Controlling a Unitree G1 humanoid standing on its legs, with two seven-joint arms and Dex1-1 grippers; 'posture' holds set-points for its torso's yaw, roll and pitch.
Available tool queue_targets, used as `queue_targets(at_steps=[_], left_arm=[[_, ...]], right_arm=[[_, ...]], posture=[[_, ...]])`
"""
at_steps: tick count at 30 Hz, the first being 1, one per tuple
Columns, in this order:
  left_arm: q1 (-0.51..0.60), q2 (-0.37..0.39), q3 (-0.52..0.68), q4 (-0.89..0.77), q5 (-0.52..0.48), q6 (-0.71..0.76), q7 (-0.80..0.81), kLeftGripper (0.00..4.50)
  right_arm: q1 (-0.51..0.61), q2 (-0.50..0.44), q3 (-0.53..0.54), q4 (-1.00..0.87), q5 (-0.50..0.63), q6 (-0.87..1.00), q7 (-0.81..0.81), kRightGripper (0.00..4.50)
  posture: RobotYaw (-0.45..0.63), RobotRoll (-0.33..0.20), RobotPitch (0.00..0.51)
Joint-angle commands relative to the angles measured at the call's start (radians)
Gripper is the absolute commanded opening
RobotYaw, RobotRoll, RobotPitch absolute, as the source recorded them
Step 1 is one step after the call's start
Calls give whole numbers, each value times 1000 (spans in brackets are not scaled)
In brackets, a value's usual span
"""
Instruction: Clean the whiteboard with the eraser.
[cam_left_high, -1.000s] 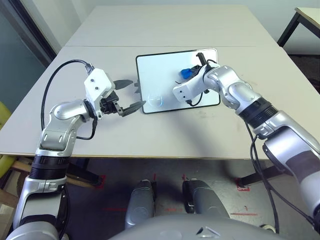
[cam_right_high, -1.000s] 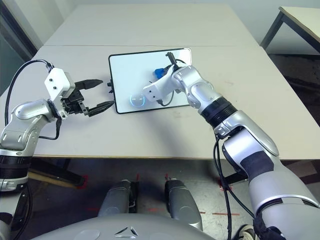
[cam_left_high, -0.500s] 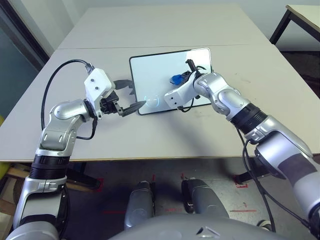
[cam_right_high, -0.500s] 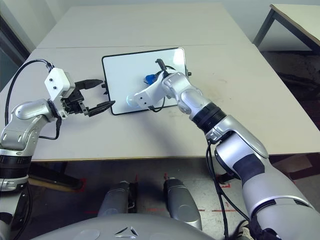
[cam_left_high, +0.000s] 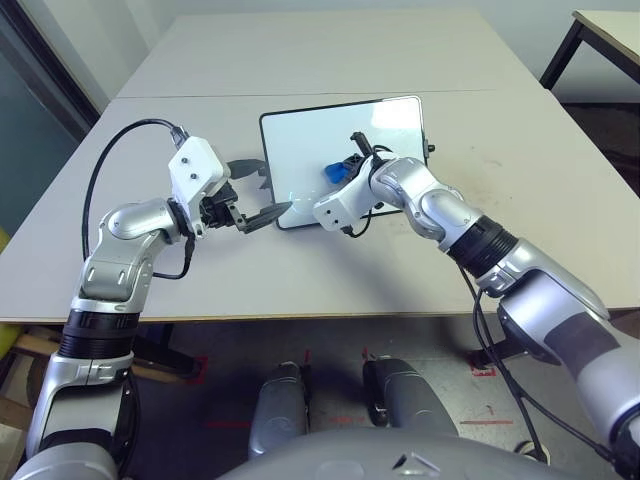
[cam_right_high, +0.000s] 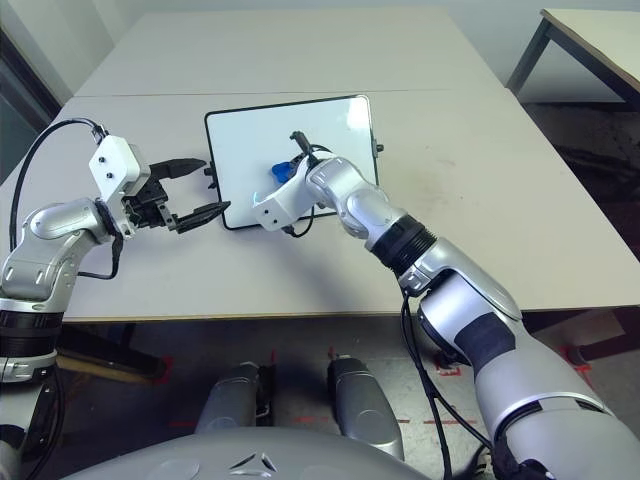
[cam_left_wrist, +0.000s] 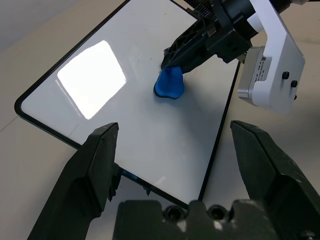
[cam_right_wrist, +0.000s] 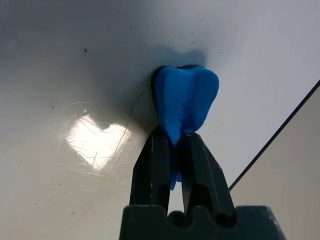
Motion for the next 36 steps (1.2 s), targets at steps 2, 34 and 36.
queue_targets(at_steps=[2,34,36], left_arm=[[3,8,2,-1,4,4,-7,4500],[-7,-3,-8,9,8,2,-11,4500],[-9,-5,-10,11,8,2,-11,4500]], right_arm=[[32,-70,10,98,-4,-20,4,113],[53,-272,-63,-70,8,-17,168,113],[60,-265,-61,-83,8,-15,172,113]], posture=[[-65,0,78],[-89,0,85],[-95,0,86]])
